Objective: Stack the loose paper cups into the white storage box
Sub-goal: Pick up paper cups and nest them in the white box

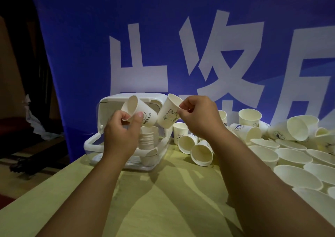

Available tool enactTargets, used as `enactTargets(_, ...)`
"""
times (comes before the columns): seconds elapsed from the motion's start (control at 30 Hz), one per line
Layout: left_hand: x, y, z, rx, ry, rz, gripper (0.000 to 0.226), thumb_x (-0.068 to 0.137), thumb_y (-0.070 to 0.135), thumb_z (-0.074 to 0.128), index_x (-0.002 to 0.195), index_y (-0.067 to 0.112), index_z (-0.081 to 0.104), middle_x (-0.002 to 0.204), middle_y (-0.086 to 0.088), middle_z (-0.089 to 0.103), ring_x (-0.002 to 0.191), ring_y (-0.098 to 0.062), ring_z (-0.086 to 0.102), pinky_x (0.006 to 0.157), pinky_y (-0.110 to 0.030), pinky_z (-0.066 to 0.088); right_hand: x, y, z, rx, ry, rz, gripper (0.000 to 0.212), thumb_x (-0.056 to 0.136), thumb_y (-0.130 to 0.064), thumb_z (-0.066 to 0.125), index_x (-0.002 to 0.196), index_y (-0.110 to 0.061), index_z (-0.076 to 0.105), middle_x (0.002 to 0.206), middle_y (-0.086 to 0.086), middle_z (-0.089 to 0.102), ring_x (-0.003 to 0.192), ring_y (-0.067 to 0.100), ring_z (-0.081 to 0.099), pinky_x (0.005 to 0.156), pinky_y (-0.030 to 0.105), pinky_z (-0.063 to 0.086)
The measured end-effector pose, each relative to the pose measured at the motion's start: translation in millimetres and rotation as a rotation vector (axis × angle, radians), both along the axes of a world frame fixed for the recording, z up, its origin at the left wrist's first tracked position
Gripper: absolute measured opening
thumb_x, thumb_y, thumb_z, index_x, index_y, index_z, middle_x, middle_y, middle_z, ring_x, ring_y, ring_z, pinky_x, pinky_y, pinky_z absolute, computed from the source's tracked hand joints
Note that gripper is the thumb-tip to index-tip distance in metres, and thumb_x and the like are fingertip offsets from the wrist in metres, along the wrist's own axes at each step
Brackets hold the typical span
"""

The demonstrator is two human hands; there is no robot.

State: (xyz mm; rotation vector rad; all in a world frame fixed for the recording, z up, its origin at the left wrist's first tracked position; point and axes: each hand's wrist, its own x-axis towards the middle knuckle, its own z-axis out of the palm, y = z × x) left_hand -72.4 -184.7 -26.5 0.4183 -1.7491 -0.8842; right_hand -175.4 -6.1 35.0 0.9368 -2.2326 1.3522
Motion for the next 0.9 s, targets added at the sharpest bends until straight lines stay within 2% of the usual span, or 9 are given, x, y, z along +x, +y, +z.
enactTargets(0.1,-5,-8,-6,-0.069,-0.060,0.046,0.033,0.097,0.053,0.060,0.096,0.020,0.057,0.104,0.001,0.062,0.090,-0.010,0.061,0.063,-0.027,0.045,3,-5,-4,-0.029,-0.015,-0.004,0.005,0.092,-0.022,0.071,0.096,-0.024,0.071,0.102,-0.003,0.071,0.090,0.017,0.066,0.076,0.034,0.060)
enactTargets(0.17,-7,-12,-9,-0.099,-0.089,0.051,0.031,0.098,0.051,0.060,0.097,0.020,0.056,0.106,0.002,0.059,0.092,-0.012,0.059,0.065,-0.028,0.045,2,-6,-5,-0.054,-0.016,-0.025,0.008,0.092,-0.021,0.071,0.100,-0.023,0.071,0.108,-0.001,0.071,0.094,0.018,0.065,0.078,0.030,0.058)
enactTargets(0.27,-11,-15,-13,-0.128,-0.160,0.055,0.028,0.097,0.049,0.060,0.102,0.023,0.053,0.111,0.002,0.058,0.100,-0.022,0.059,0.077,-0.040,0.053,2,-7,-7,-0.067,-0.034,-0.041,0.010,0.092,-0.022,0.071,0.102,-0.023,0.070,0.110,0.000,0.071,0.095,0.017,0.064,0.074,0.025,0.050)
enactTargets(0.33,-12,-12,-14,-0.086,-0.182,0.015,0.030,0.096,0.049,0.062,0.113,0.029,0.047,0.121,0.001,0.058,0.109,-0.023,0.058,0.086,-0.047,0.056,2,-9,-8,-0.070,-0.040,-0.038,0.009,0.093,-0.022,0.071,0.102,-0.023,0.069,0.110,0.000,0.071,0.094,0.016,0.064,0.070,0.020,0.046)
enactTargets(0.43,-11,-5,-12,0.001,-0.160,-0.071,0.060,0.094,0.044,0.070,0.140,0.032,0.034,0.143,0.002,0.052,0.125,-0.021,0.056,0.096,-0.043,0.053,3,-11,-9,-0.107,-0.037,-0.030,0.010,0.096,-0.019,0.066,0.104,-0.024,0.069,0.111,0.000,0.070,0.096,0.017,0.064,0.062,0.011,0.041)
enactTargets(0.5,-12,-6,-12,0.014,-0.202,-0.086,0.077,0.091,0.046,0.073,0.151,0.034,0.027,0.151,0.005,0.047,0.133,-0.019,0.051,0.105,-0.045,0.050,6,-14,-9,-0.149,-0.036,-0.023,0.013,0.098,-0.016,0.062,0.106,-0.024,0.068,0.112,-0.001,0.069,0.096,0.016,0.062,0.061,0.009,0.040)
enactTargets(0.63,-10,-9,-17,-0.079,-0.499,-0.024,0.072,0.089,0.055,0.071,0.151,0.035,0.040,0.147,0.006,0.051,0.130,-0.019,0.051,0.105,-0.047,0.051,14,-20,-13,-0.173,0.008,0.012,0.016,0.099,-0.015,0.060,0.109,-0.023,0.069,0.112,-0.001,0.068,0.097,0.015,0.061,0.067,0.009,0.042)
enactTargets(0.73,-6,-6,-16,-0.089,-0.531,-0.046,0.070,0.087,0.048,0.076,0.149,0.036,0.044,0.147,0.008,0.052,0.126,-0.015,0.050,0.106,-0.046,0.048,20,-27,-19,-0.127,0.029,0.040,0.017,0.098,-0.015,0.061,0.111,-0.023,0.070,0.112,-0.002,0.067,0.096,0.014,0.061,0.068,0.009,0.041)
enactTargets(0.9,-1,-5,-9,0.000,-0.463,-0.141,0.103,0.083,0.034,0.084,0.158,0.040,0.013,0.148,0.009,0.052,0.128,-0.017,0.053,0.103,-0.045,0.050,23,-35,-29,-0.031,0.064,0.051,0.017,0.097,-0.016,0.063,0.111,-0.021,0.072,0.111,-0.002,0.069,0.094,0.012,0.060,0.078,0.016,0.047)
